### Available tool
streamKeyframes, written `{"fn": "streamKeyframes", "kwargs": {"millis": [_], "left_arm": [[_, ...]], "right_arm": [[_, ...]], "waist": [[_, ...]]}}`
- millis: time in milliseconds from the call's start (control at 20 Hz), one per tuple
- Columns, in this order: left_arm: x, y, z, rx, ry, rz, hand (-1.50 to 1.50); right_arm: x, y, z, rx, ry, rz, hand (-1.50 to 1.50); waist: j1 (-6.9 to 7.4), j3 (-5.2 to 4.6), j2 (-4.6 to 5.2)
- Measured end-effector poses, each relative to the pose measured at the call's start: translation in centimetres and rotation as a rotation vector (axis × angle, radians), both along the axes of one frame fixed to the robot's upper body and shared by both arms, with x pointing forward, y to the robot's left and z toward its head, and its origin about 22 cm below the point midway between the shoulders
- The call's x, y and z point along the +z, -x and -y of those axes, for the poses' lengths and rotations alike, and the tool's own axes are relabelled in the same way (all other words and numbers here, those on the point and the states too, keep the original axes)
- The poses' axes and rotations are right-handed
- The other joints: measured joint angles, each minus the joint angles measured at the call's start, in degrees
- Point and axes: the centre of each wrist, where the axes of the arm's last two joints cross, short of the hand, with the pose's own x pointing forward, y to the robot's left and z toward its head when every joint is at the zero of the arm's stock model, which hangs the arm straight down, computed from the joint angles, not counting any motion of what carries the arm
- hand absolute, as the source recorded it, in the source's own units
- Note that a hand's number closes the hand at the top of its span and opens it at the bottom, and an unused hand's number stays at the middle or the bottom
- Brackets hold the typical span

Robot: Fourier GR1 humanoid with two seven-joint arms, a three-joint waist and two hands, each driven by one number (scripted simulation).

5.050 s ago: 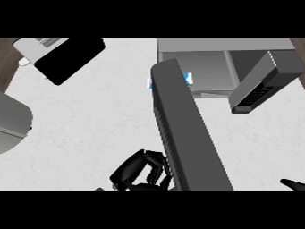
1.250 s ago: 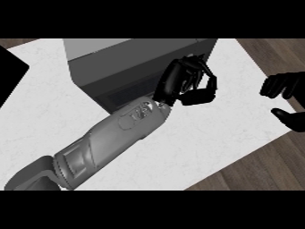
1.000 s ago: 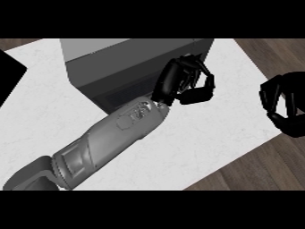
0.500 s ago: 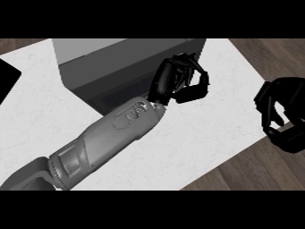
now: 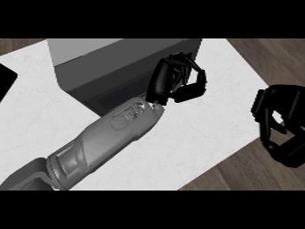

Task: Pick up the milk, place it into the microwave and close the microwave

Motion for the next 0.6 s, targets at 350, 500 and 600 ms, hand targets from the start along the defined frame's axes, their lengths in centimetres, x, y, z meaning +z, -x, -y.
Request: {"fn": "streamKeyframes", "kwargs": {"millis": [350, 500, 600], "left_arm": [[1.2, 0.5, 1.5, 0.018, 0.154, -0.135, 1.5], [1.5, 0.8, 1.9, -0.003, 0.273, -0.234, 1.5], [1.7, 0.8, 1.9, -0.041, 0.311, -0.269, 1.5]], "right_arm": [[-1.2, 1.4, -1.1, 0.083, 0.086, -0.073, 1.5], [-2.2, 2.2, -1.6, 0.116, 0.087, -0.116, 1.5], [-2.7, 2.8, -2.0, 0.132, 0.083, -0.135, 1.5]], "waist": [[1.61, -0.42, 0.92], [2.51, -0.62, 1.24], [3.01, -0.56, 1.2]]}}
